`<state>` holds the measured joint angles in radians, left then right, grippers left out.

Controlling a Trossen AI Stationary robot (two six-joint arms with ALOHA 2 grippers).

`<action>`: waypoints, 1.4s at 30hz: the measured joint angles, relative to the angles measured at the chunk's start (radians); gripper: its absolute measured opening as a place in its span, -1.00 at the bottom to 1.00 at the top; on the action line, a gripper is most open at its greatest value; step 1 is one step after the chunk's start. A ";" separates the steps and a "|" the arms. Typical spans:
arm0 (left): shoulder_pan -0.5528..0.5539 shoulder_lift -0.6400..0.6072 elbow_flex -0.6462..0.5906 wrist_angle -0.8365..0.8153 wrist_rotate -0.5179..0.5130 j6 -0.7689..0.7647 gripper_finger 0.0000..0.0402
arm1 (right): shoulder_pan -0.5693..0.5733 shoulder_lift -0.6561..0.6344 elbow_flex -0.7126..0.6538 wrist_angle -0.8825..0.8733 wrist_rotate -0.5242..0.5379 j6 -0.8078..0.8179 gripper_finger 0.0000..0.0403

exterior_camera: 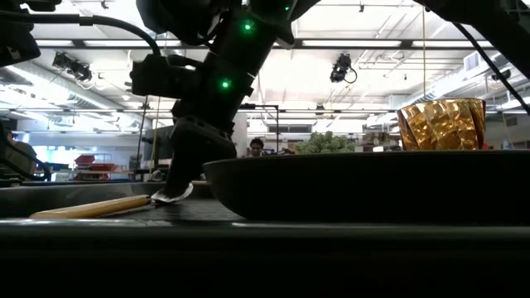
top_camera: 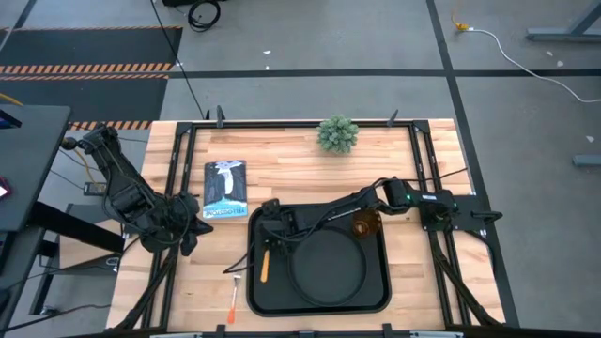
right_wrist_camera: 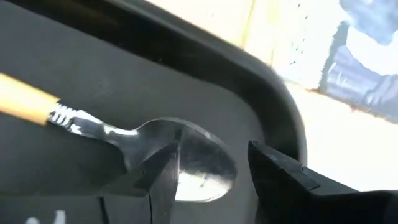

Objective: Pick and place plate/cup/fork/spoon on tray
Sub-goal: Put the orange spoon on the black tray, then put the orange fork on the black tray

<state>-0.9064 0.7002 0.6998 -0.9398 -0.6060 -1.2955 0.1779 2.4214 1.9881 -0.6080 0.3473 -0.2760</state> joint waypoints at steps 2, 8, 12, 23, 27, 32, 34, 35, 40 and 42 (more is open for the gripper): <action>0.000 0.000 0.000 0.000 0.000 0.000 -0.95 | -0.005 0.000 0.000 0.018 0.001 -0.032 -0.02; 0.000 0.000 0.000 0.001 0.000 0.000 -0.95 | -0.007 0.000 0.028 -0.002 0.086 -0.109 -0.03; 0.000 0.034 0.000 0.039 0.022 0.003 -0.95 | 0.024 -0.002 0.106 -0.115 0.105 -0.058 -0.03; -0.001 0.282 0.000 0.278 0.303 -0.053 -0.61 | 0.150 -0.035 0.184 -0.293 0.188 0.045 -0.05; -0.001 0.369 0.000 0.306 0.317 -0.185 -0.48 | 0.185 -0.066 0.184 -0.265 0.194 0.057 -0.07; -0.001 0.479 0.000 0.322 0.360 -0.408 -0.38 | 0.221 -0.069 0.184 -0.230 0.169 0.058 -0.08; -0.002 0.521 0.000 0.385 0.408 -0.484 -0.38 | 0.230 -0.069 0.184 -0.217 0.151 0.071 -0.08; -0.005 0.541 0.000 0.418 0.434 -0.515 -0.38 | 0.235 -0.069 0.184 -0.215 0.144 0.081 -0.08; -0.005 0.635 0.000 0.550 0.543 -0.625 -0.43 | 0.264 -0.069 0.183 -0.166 0.134 0.093 -0.08; -0.004 0.669 0.000 0.590 0.589 -0.652 -0.45 | 0.275 -0.069 0.183 -0.142 0.131 0.093 -0.08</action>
<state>-0.9108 1.3695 0.6998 -0.3498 -0.0166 -1.9475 0.4527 2.3528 2.1712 -0.7503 0.4782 -0.1832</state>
